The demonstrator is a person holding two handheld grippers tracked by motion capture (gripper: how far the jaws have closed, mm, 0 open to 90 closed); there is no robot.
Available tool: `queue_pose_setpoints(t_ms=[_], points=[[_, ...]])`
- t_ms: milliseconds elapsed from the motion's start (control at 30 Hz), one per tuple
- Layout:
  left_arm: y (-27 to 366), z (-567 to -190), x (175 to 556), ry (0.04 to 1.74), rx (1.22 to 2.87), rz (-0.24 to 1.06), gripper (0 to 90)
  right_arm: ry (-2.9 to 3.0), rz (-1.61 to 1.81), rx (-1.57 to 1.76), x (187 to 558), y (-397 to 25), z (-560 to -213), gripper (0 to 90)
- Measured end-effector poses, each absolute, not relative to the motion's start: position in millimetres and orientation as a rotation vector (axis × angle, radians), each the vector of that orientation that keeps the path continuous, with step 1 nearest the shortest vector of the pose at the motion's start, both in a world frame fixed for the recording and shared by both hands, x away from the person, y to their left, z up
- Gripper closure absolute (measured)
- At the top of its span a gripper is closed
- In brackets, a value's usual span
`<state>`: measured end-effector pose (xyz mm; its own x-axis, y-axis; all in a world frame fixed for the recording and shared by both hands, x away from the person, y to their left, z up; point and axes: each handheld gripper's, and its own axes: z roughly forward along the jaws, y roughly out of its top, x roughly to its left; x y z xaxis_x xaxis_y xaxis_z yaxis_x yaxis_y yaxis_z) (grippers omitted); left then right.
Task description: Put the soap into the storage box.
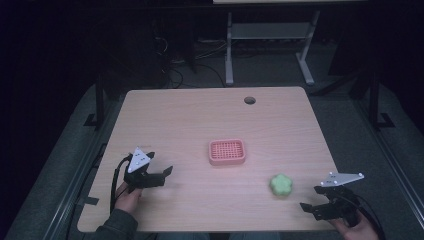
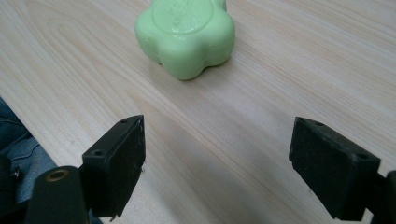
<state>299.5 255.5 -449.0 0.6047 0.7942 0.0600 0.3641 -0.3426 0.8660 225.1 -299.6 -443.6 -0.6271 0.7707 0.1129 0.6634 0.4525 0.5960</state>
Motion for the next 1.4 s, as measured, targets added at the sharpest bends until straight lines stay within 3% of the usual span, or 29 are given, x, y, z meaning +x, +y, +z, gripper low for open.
queue_pose_setpoints(t_ms=[1400], points=[[256,-449,296,0.908,1.941,0.607,14.3,2.665,0.757,1.140,257,-249,-418,15.1]])
